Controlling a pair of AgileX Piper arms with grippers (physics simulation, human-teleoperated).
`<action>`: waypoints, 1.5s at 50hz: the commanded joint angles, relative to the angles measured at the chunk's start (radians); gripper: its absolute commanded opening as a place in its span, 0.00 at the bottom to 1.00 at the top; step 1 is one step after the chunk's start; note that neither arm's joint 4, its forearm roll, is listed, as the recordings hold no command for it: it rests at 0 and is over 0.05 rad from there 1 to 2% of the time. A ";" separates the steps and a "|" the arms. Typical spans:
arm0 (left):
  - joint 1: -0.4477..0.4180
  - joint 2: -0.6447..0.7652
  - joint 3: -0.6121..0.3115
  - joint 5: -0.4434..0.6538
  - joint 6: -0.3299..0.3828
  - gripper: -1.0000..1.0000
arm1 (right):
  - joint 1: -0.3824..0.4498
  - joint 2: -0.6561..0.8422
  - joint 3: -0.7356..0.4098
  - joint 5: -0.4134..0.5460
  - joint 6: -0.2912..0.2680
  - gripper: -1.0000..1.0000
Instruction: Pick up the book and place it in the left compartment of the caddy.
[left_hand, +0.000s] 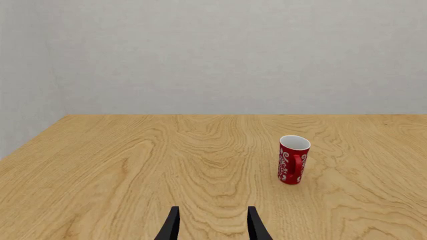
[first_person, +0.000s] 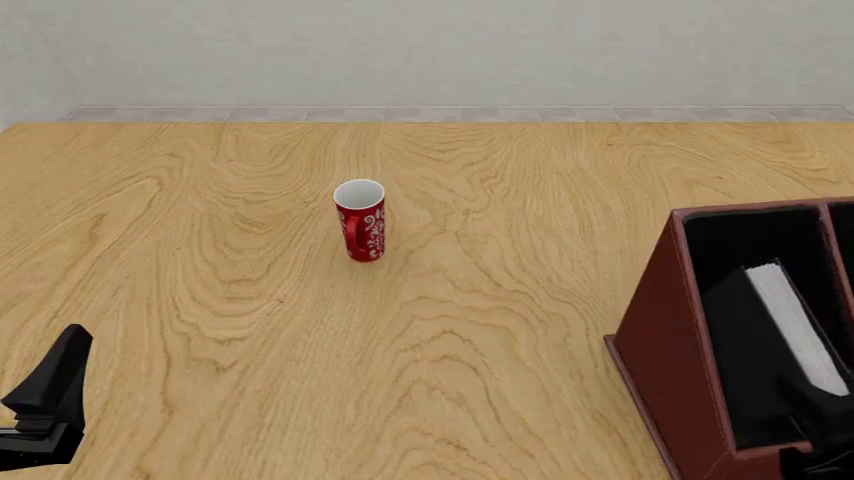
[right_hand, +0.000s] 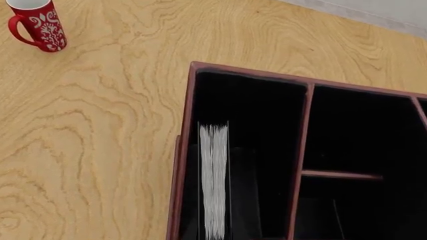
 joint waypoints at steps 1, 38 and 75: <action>0.000 0.000 0.000 0.000 0.000 1.00 | 0.001 0.006 0.007 -0.022 0.025 0.00; 0.000 0.000 0.000 0.000 0.000 1.00 | -0.007 0.016 0.047 -0.061 0.028 0.00; 0.000 0.000 0.000 0.000 0.000 1.00 | -0.010 0.032 0.035 -0.077 0.024 1.00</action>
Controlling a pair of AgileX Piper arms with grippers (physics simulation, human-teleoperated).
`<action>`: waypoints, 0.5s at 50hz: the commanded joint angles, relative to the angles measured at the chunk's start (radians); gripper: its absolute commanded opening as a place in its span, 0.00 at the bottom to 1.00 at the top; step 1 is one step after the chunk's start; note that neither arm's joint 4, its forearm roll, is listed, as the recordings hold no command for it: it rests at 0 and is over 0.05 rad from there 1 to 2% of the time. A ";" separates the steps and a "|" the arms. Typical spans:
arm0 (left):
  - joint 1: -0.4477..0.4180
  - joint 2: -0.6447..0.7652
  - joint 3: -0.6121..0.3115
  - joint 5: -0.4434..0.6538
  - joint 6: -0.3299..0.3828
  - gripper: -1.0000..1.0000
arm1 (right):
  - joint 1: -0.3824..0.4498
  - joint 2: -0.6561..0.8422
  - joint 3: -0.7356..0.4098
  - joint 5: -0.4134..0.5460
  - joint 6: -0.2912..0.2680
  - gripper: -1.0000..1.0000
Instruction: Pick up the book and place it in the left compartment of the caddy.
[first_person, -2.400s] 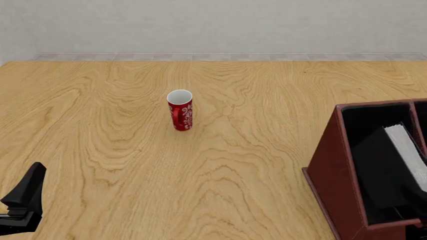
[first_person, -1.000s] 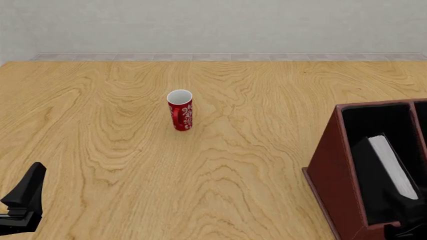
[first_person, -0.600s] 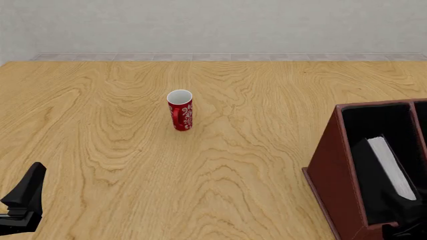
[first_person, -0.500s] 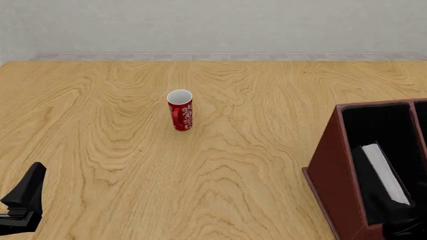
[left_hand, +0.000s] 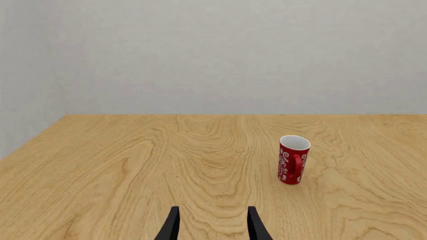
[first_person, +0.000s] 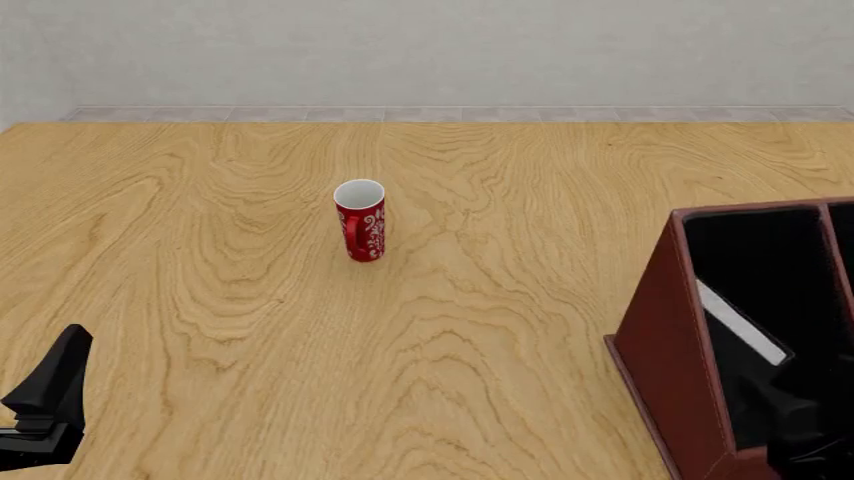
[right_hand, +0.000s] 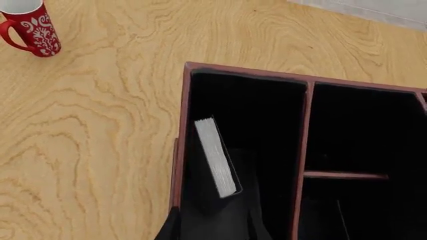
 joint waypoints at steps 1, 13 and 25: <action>0.000 0.000 0.000 0.000 0.000 1.00 | -0.001 -0.002 -0.005 0.002 0.000 1.00; 0.000 0.000 0.000 0.000 0.000 1.00 | -0.002 -0.034 -0.038 0.050 -0.004 1.00; 0.000 0.000 0.000 0.000 0.000 1.00 | 0.001 -0.072 -0.089 0.119 -0.020 1.00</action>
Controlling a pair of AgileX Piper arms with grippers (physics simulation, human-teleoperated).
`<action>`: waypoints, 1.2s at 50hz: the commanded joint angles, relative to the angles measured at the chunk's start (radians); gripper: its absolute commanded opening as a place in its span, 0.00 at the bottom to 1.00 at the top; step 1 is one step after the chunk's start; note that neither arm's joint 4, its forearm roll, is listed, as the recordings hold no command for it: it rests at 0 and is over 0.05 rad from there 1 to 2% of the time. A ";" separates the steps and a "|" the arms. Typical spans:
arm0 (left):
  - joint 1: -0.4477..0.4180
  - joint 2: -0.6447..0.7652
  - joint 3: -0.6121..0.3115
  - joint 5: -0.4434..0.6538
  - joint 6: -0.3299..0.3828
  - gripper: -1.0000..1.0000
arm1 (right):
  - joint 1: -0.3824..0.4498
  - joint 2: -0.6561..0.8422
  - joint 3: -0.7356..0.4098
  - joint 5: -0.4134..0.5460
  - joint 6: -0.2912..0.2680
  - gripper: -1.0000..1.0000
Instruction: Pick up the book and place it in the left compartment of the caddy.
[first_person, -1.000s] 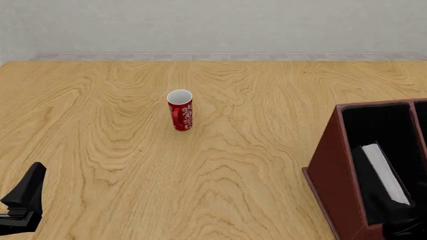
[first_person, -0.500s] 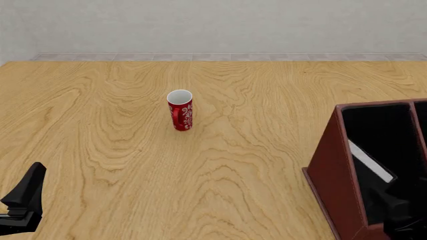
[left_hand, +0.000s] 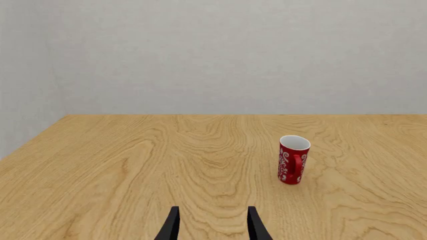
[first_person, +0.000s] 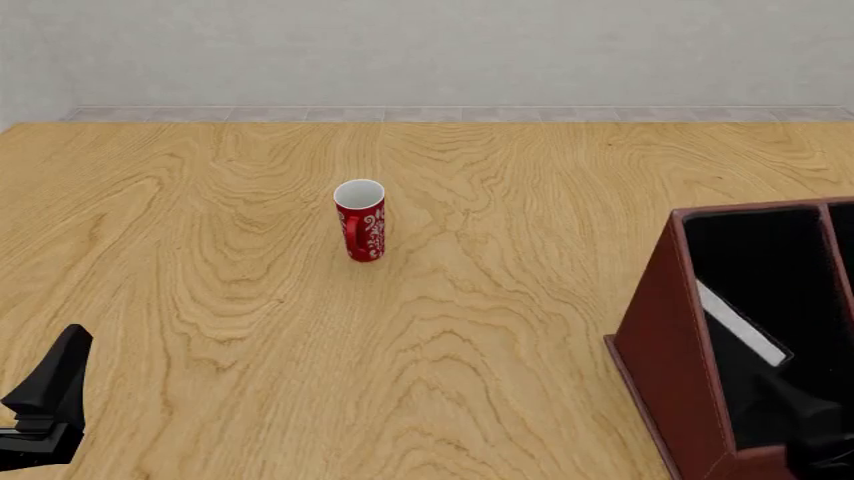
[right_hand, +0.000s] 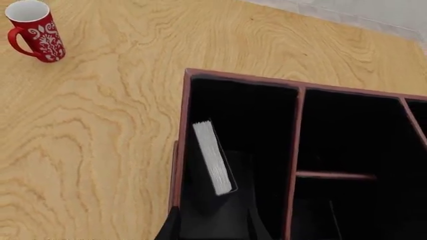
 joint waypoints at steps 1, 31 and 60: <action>0.000 0.000 0.000 0.000 0.000 1.00 | 0.001 -0.032 -0.045 0.056 -0.014 1.00; 0.000 0.000 0.000 0.000 0.000 1.00 | 0.018 -0.053 -0.172 0.142 -0.057 1.00; 0.000 0.000 0.000 0.000 0.000 1.00 | 0.042 -0.042 -0.323 0.191 -0.122 1.00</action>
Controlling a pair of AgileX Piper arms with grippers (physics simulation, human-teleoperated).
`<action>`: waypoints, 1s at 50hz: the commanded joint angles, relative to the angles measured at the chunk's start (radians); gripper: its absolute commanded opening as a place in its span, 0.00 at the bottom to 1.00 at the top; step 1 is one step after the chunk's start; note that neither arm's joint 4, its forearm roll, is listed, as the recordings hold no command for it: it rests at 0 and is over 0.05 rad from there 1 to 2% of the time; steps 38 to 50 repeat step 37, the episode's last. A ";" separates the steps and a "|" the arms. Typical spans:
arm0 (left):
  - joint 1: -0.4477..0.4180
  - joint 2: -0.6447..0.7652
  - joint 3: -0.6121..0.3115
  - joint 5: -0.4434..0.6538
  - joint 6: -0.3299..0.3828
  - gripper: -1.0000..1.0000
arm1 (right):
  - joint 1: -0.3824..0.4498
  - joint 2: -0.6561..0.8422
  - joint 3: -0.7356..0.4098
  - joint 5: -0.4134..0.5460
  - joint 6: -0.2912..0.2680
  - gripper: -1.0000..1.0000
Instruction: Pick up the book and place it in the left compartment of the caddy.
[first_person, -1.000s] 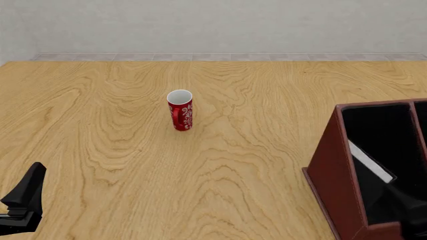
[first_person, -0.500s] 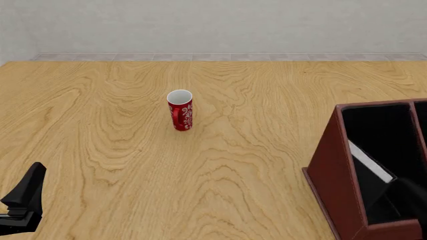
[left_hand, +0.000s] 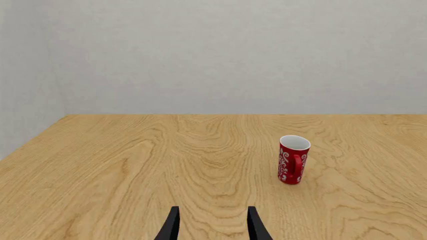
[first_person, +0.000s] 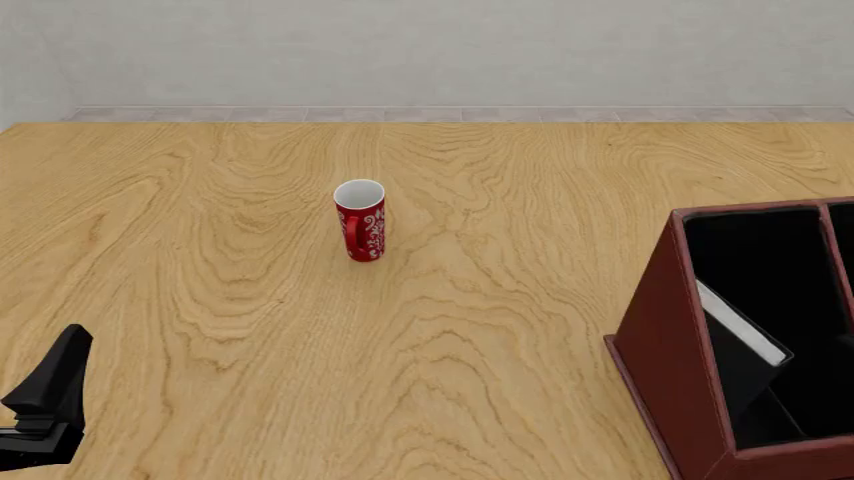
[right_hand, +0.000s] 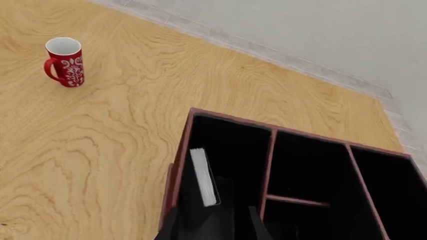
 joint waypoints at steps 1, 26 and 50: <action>0.000 0.000 0.000 0.000 0.000 1.00 | 0.008 -0.001 -0.066 0.027 -0.028 1.00; 0.000 0.000 0.000 0.000 0.000 1.00 | 0.051 0.025 -0.177 0.048 -0.088 1.00; 0.000 0.000 0.000 0.000 0.000 1.00 | 0.067 0.038 -0.206 0.045 -0.107 1.00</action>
